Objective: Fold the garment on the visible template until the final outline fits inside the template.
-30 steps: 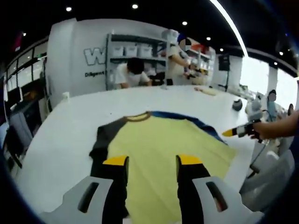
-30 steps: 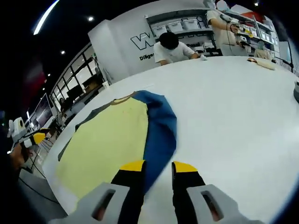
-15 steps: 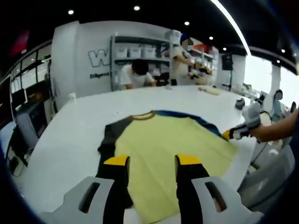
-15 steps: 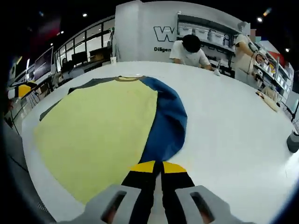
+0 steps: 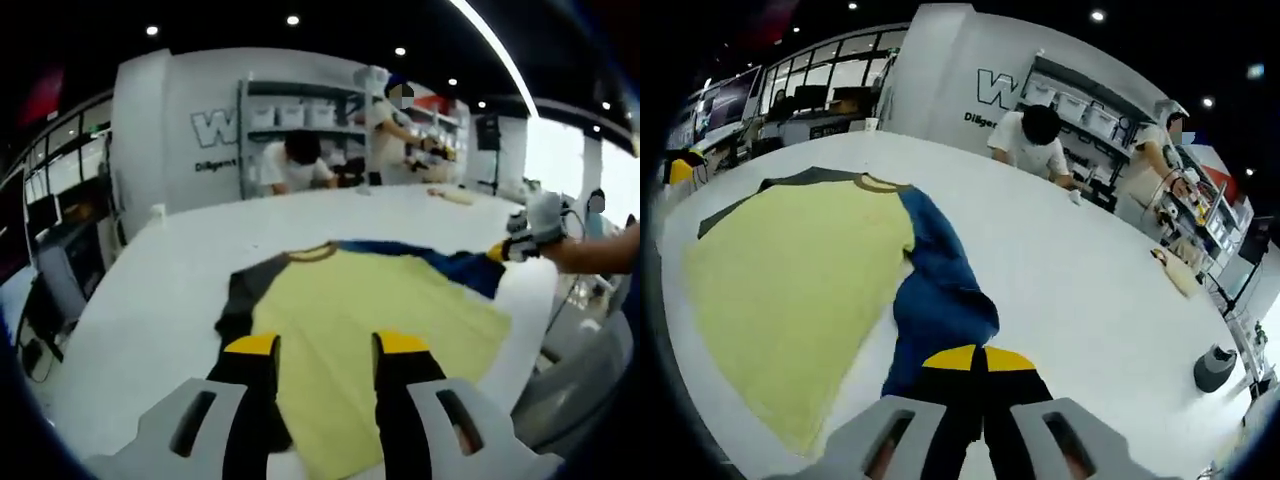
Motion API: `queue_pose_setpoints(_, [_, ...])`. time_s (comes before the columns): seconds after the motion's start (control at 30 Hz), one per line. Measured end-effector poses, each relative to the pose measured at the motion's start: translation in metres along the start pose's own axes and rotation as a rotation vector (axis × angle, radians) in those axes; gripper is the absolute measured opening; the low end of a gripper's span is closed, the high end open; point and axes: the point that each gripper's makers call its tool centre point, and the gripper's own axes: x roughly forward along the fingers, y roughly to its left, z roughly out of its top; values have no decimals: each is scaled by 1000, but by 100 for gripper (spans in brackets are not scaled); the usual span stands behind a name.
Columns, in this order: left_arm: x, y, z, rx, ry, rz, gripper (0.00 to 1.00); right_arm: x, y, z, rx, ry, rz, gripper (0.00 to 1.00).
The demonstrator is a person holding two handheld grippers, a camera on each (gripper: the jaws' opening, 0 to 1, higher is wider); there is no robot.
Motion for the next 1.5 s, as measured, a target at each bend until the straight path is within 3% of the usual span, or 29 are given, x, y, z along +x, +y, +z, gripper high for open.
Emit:
queue_pose_setpoints(0.1, [0, -1, 0, 1, 2, -3, 34, -5, -30, 10, 24, -28, -76, 0])
queue_pose_setpoints(0.13, [0, -2, 0, 3, 2, -3, 34, -9, -51, 15, 24, -43, -135, 0])
queue_pose_setpoints(0.23, [0, -2, -1, 4, 3, -4, 34, -20, -77, 30, 19, -108, -222, 0])
queue_pose_setpoints(0.3, [-1, -2, -1, 3, 2, -2, 34, -23, -89, 28, 7, -115, -276, 0])
queue_pose_setpoints(0.43, [-1, -2, -3, -2, 1, -2, 34, -16, -70, -10, 101, -40, -212, 0])
queue_pose_setpoints(0.47, [-1, -3, -3, -3, 1, -3, 34, -15, -59, -22, 155, -35, -179, 0])
queue_pose_setpoints(0.57, [0, -4, -5, -2, 7, -5, 33, -22, -36, -42, 199, -9, -122, 0])
queue_pose_setpoints(0.6, [-1, -5, -5, -2, 6, -5, 33, -26, -22, -59, 240, 36, -83, 0])
queue_pose_setpoints(0.67, [-1, -4, -5, -5, 5, -6, 33, -29, -18, -67, 250, 34, -75, 0])
queue_pose_setpoints(0.73, [-1, -4, -5, -7, 7, -8, 33, -30, -17, -71, 259, 33, -73, 3])
queue_pose_setpoints(0.77, [-1, -4, -6, -8, 10, -9, 33, -36, -17, -78, 343, 29, -77, 7])
queue_pose_setpoints(0.83, [0, -4, -5, -7, 6, -10, 33, -42, -30, -82, 429, 10, -117, 14])
queue_pose_setpoints(0.9, [0, -3, -4, -6, 5, -10, 33, -46, -44, -87, 489, -2, -160, 13])
queue_pose_setpoints(1.03, [2, -4, -3, -4, 5, -16, 33, -44, -56, -93, 581, 0, -166, 14])
queue_pose_setpoints(1.07, [3, -4, -3, -2, 6, -18, 33, -39, -67, -96, 565, 6, -181, 13])
queue_pose_setpoints(1.17, [5, -6, -3, 4, 12, -27, 33, -24, -67, -96, 540, 22, -145, 12])
queue_pose_setpoints(1.27, [5, -9, -2, 10, 13, -31, 33, -10, -57, -92, 517, 29, -84, 12])
queue_pose_setpoints(1.5, [5, -11, 0, 12, 18, -28, 33, 9, -44, -96, 432, 92, -48, 15])
